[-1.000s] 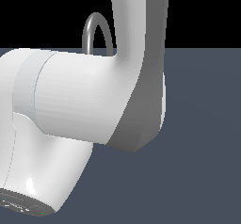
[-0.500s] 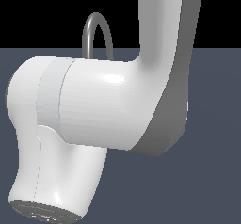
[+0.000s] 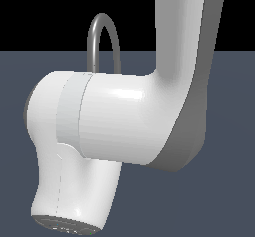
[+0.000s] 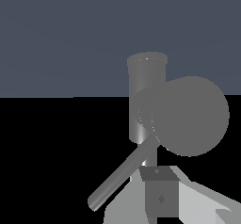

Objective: Turn on the faucet by rotating a designated handle.

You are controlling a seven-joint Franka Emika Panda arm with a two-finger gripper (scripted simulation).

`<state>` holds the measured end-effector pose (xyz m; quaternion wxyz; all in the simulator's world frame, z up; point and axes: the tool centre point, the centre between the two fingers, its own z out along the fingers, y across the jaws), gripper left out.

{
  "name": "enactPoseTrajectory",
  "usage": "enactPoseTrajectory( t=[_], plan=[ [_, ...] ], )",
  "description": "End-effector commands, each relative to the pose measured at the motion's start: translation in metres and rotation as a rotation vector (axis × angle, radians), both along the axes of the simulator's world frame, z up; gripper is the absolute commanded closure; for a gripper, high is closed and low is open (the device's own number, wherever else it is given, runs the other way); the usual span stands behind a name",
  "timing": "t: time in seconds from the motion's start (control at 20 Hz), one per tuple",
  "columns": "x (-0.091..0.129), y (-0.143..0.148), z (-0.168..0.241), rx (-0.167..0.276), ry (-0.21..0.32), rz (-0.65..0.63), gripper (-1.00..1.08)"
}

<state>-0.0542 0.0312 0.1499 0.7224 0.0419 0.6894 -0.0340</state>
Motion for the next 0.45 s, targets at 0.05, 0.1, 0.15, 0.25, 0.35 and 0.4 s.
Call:
enactPoseTrajectory(
  t=[0.05,0.1,0.15,0.25,0.35,0.4],
  plan=[
    [-0.007,-0.023,-0.029,-0.005,0.044,-0.037,1.08],
    [-0.008,-0.026,-0.032,-0.006,0.045,-0.042,1.08],
    [-0.008,-0.03,-0.035,-0.006,0.045,-0.047,1.08],
    [-0.009,-0.037,-0.042,-0.007,0.046,-0.057,1.08],
    [-0.009,-0.044,-0.048,-0.008,0.048,-0.068,1.08],
    [-0.009,-0.044,-0.048,-0.008,0.048,-0.068,1.08]
  ],
)
